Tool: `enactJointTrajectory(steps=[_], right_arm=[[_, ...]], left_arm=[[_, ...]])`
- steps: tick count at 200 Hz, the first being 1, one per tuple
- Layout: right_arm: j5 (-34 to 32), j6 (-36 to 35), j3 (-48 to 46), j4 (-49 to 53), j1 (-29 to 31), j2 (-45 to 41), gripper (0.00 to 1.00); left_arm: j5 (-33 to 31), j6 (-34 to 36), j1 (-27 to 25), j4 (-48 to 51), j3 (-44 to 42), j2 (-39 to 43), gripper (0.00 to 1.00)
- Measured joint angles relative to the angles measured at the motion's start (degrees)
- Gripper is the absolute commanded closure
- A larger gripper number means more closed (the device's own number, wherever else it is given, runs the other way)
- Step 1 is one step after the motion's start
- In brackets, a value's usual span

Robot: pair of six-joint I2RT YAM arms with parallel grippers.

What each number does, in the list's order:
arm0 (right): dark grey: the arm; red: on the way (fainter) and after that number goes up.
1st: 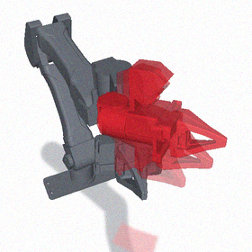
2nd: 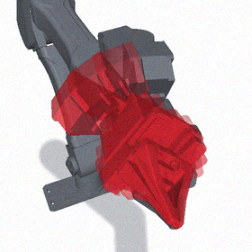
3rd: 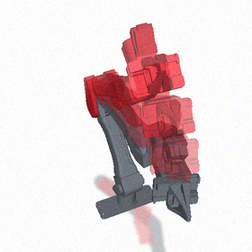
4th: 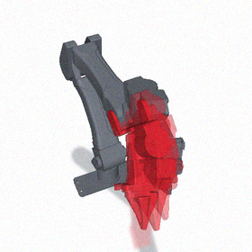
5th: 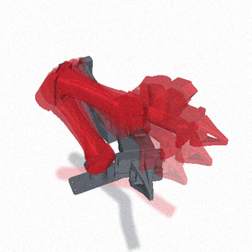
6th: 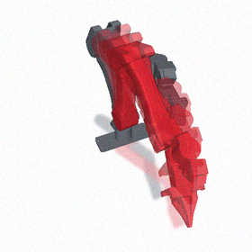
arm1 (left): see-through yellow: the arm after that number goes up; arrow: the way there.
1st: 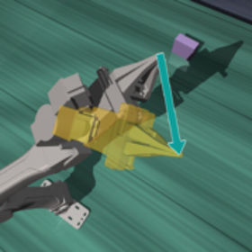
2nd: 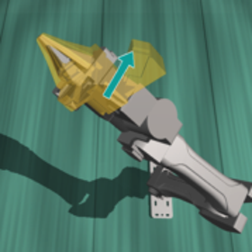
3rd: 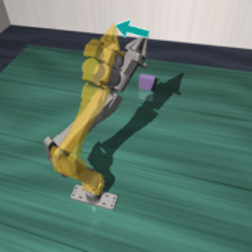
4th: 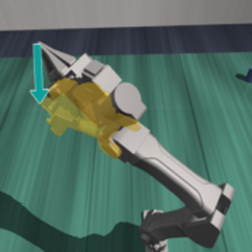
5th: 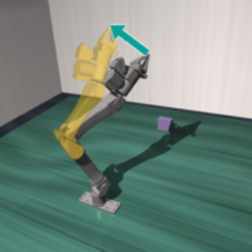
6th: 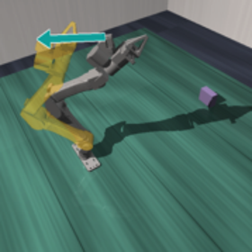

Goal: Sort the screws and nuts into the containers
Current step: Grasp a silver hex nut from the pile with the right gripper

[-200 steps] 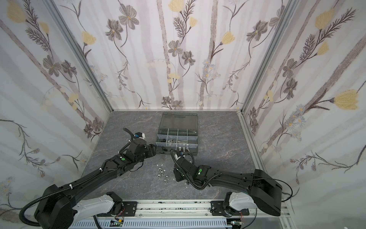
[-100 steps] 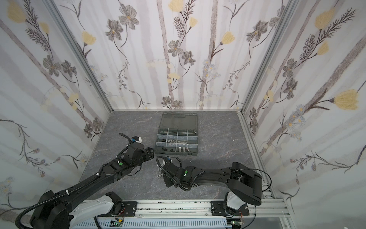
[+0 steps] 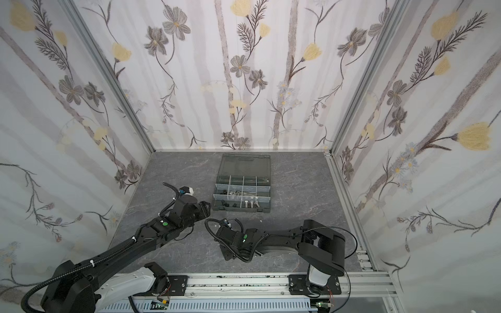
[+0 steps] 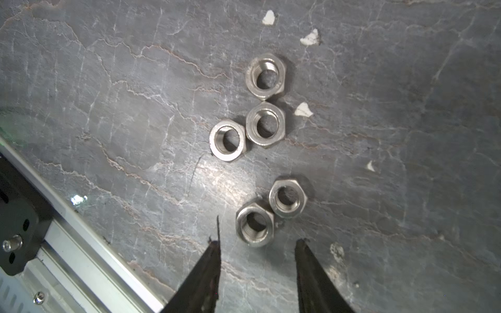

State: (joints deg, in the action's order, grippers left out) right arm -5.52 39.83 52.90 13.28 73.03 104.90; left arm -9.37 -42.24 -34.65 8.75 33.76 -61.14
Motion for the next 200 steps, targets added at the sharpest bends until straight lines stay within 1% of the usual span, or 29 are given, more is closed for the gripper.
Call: enactJointTrajectory(steps=[71, 128, 200], right_arm=[[-0.63, -0.39, 3.41, 1.57, 0.81, 3.91, 0.58], [-1.09, -0.46, 3.43, 1.97, 0.9, 5.14, 0.64], [-3.37, -0.79, 4.07, 1.77, 1.03, 6.21, 0.65]], left_arm=[[0.39, -0.02, 0.04, -0.04, -0.33, 0.15, 0.37], [0.39, -0.44, 0.04, -0.04, -1.29, 1.09, 0.37], [0.44, -0.87, 0.04, -0.04, -1.31, 1.16, 0.37]])
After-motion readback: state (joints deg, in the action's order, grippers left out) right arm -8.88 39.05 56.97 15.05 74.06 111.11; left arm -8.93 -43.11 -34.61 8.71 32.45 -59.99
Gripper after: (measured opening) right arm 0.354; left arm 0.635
